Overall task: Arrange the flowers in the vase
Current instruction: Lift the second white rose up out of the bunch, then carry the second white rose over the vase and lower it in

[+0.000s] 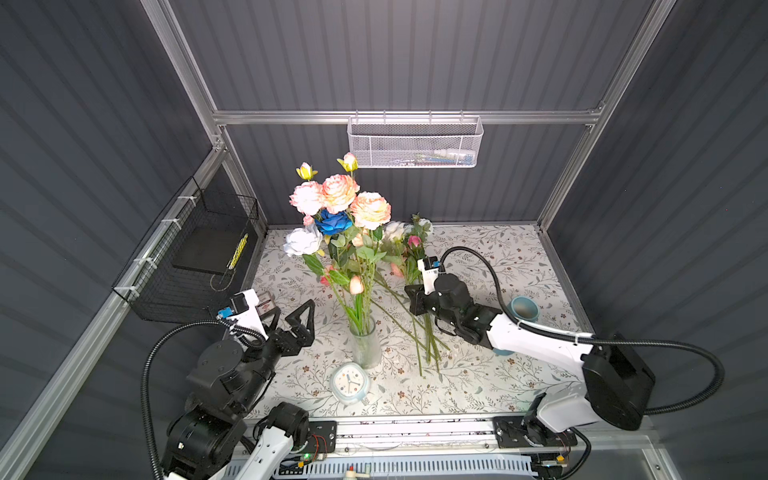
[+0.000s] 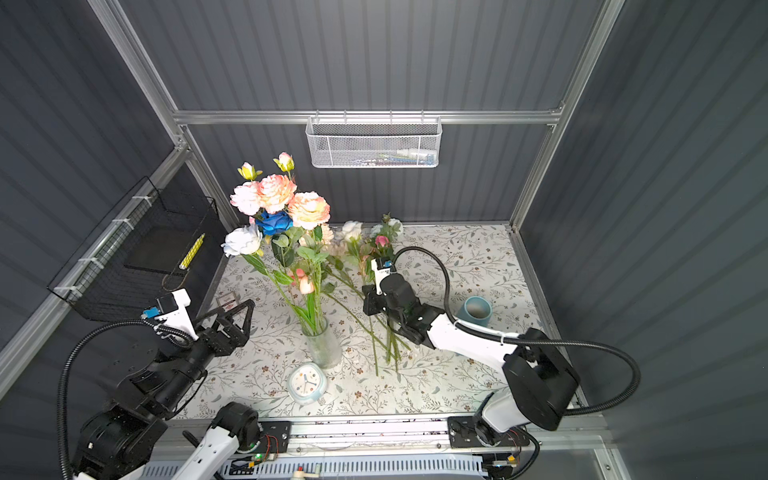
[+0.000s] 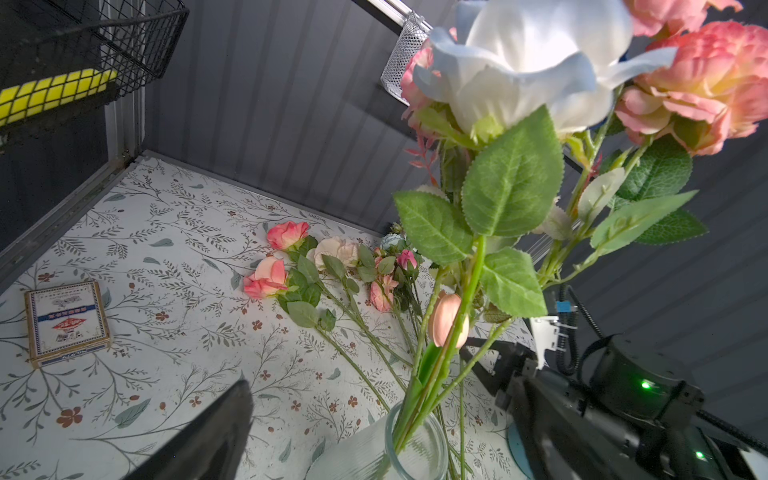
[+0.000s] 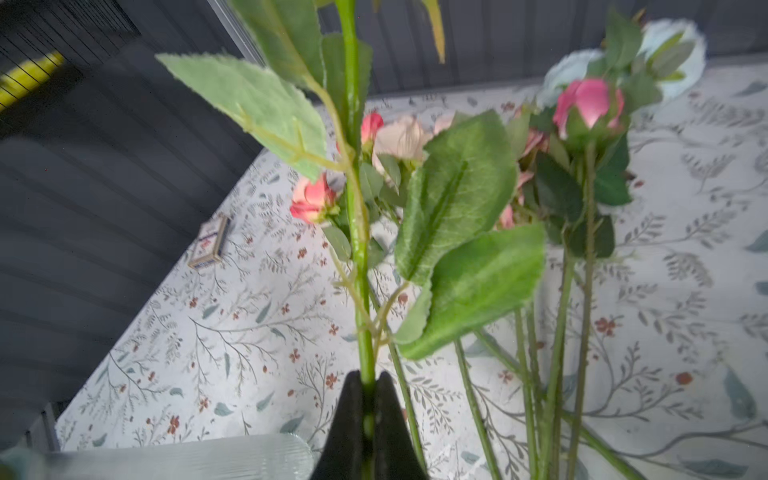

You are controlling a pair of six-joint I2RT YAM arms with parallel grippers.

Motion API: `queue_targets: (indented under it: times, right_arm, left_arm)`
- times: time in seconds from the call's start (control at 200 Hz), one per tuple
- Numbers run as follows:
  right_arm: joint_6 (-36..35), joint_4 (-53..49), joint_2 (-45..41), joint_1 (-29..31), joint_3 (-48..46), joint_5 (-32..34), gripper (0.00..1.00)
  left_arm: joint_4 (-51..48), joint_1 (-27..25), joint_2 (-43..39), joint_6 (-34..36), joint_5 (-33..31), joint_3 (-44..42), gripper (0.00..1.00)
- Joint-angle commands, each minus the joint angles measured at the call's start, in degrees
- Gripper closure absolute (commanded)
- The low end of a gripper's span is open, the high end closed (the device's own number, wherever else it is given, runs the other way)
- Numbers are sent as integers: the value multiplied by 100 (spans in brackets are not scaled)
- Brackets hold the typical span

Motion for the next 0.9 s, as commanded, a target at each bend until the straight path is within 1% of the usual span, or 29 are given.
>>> queue_targets:
  times: [0.0, 0.13, 0.225, 0.3, 0.39, 0.505, 0.57, 0.69, 0.765, 0.895]
  right_arm:
    - [-111, 154, -601, -80, -224, 465, 100]
    - [-297, 66, -1555, -102, -449, 736, 100]
    - [-439, 1, -2255, -93, -467, 685, 100]
    - [-530, 72, -2573, -18, -410, 643, 100]
    - [-840, 352, -2727, 317, -255, 710, 100]
    - [-1578, 1062, -2609, 1070, 42, 947, 100]
    - [-1961, 1729, -2443, 1455, 169, 941, 100]
    - [-2556, 3027, -1965, 1974, 465, 860, 100]
    - [-2816, 3629, -1631, 2156, 750, 714, 100]
    - [-2935, 3941, -1049, 2243, 1272, 492, 100]
  left_arm:
    - [-27, 9, 23, 66, -52, 220, 0]
    - [-37, 9, 15, 80, -62, 259, 0]
    - [-31, 9, 23, 83, -70, 274, 0]
    - [-12, 9, 23, 80, -72, 280, 0]
    - [13, 10, 14, 72, -79, 275, 0]
    - [15, 9, 19, 67, -88, 293, 0]
    - [6, 9, 30, 69, -93, 299, 0]
    - [15, 9, 67, 45, -97, 289, 0]
    - [15, 9, 80, 34, -79, 305, 0]
    - [-27, 9, 116, 38, -58, 369, 0]
